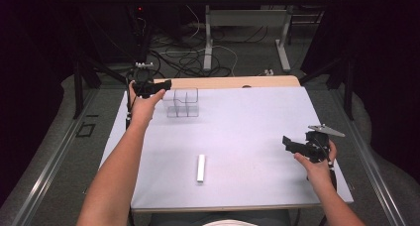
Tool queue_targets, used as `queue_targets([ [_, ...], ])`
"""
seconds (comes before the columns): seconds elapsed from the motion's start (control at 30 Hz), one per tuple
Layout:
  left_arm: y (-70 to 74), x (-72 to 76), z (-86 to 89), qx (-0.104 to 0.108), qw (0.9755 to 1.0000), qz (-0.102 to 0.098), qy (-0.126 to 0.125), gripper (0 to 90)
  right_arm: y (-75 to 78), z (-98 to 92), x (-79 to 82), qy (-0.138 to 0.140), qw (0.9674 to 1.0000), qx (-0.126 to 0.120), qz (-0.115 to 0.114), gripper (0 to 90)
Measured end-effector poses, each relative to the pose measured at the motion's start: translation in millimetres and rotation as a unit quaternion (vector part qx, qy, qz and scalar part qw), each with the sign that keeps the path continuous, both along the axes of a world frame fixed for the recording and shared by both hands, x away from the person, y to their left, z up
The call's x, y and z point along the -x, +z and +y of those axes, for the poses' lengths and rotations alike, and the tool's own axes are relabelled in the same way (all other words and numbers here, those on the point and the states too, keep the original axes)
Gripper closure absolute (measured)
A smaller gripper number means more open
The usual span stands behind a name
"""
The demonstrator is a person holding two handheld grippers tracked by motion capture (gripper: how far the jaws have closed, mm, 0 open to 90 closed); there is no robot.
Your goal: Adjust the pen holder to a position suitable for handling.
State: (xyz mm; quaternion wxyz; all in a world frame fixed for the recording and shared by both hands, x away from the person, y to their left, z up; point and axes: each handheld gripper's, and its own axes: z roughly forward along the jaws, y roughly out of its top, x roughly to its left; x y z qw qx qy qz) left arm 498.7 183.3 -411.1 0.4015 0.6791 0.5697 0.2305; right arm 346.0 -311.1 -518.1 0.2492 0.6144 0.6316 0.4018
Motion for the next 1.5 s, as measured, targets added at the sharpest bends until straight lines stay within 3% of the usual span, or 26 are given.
queue_targets([
  [0.27,-7.5,-8.3,-2.1,-0.015,0.9999,0.004,0.002,32.3,-2.6,0.6,-1.5,0.003,1.0,0.006,0.004,1.4],
  [0.5,-19.1,-18.8,-2.6,-0.021,0.9994,0.026,0.004,36.4,-3.5,0.6,-1.5,0.005,1.0,0.004,0.006,1.5],
  [0.67,-27.1,-24.4,-2.5,-0.028,0.9984,0.048,0.008,43.3,-4.0,0.6,-1.7,0.006,0.9999,0.003,0.009,1.5],
  [0.9,-32.4,-27.9,-0.6,-0.03,0.9976,0.061,0.014,53.3,-4.5,1.1,-1.6,0.007,0.9999,0.001,0.012,1.5],
  [1.17,-39.4,-31.3,1.2,-0.047,0.9949,0.089,0.013,64.6,-5.8,1.0,-2.2,0.011,0.9998,0.0,0.014,1.5],
  [1.5,-44.7,-33.3,3.8,-0.05,0.9925,0.11,0.018,68.6,-5.7,1.8,-1.8,0.012,0.9998,-0.003,0.016,1.5],
])
